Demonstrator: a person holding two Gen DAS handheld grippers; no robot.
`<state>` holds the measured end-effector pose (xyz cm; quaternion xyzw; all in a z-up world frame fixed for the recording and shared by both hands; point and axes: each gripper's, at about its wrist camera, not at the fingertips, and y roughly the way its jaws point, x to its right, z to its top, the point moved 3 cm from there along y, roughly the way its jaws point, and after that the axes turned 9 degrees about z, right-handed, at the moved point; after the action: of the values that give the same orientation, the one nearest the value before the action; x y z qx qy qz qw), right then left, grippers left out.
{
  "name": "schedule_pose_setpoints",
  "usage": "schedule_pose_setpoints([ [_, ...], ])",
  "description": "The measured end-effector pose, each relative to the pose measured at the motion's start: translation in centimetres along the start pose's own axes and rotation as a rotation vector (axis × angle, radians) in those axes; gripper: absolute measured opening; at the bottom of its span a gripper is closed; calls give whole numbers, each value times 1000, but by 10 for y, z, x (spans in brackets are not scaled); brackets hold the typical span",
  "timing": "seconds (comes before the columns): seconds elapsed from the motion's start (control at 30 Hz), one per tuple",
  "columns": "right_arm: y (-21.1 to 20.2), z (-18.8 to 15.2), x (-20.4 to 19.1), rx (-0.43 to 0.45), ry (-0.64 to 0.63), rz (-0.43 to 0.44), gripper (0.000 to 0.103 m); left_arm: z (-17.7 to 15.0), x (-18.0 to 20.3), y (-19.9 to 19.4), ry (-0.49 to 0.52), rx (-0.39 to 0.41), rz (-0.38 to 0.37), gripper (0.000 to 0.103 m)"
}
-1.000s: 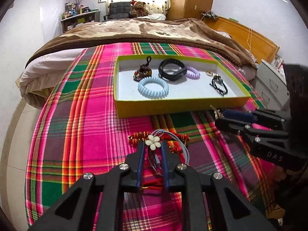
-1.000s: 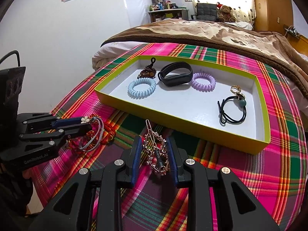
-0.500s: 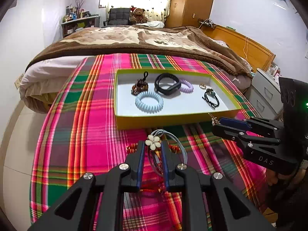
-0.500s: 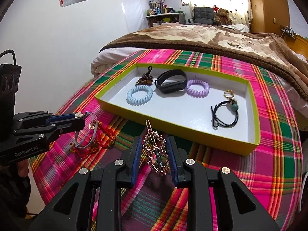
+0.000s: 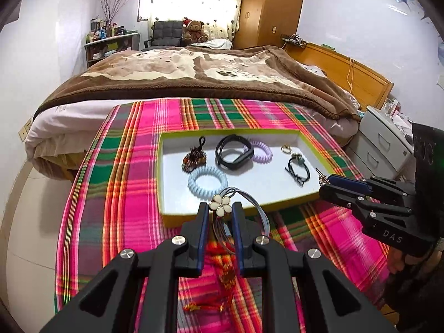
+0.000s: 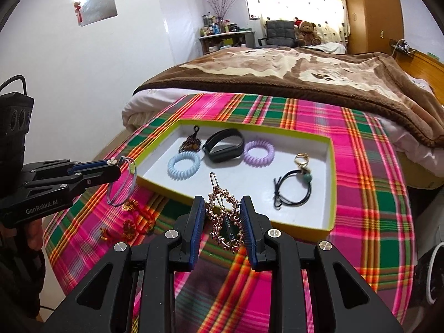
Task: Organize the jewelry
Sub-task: 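Carry both items into the white box and open both tools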
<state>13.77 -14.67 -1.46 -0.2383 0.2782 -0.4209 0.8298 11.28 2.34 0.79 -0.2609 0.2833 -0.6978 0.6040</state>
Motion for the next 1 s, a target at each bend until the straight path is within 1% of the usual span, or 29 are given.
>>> schedule_pose_setpoints([
  [0.17, 0, 13, 12, 13, 17, -23, 27, 17, 1, 10, -4, 7, -5, 17],
  [0.27, 8, 21, 19, 8, 26, -31, 27, 27, -2, 18, -5, 4, 2, 17],
  [0.43, 28, 27, 28, -22, 46, -26, 27, 36, -13, 38, -9, -23, 30, 17],
  [0.53, 40, 30, 32, -37, 58, -26, 27, 40, -19, 52, -18, -45, 30, 17],
  [0.83, 74, 29, 35, -99, 50, -26, 27, 37, -21, 77, 12, -89, 45, 17],
  [1.0, 83, 28, 35, -117, 46, -34, 27, 33, -28, 87, 2, -120, 44, 17],
])
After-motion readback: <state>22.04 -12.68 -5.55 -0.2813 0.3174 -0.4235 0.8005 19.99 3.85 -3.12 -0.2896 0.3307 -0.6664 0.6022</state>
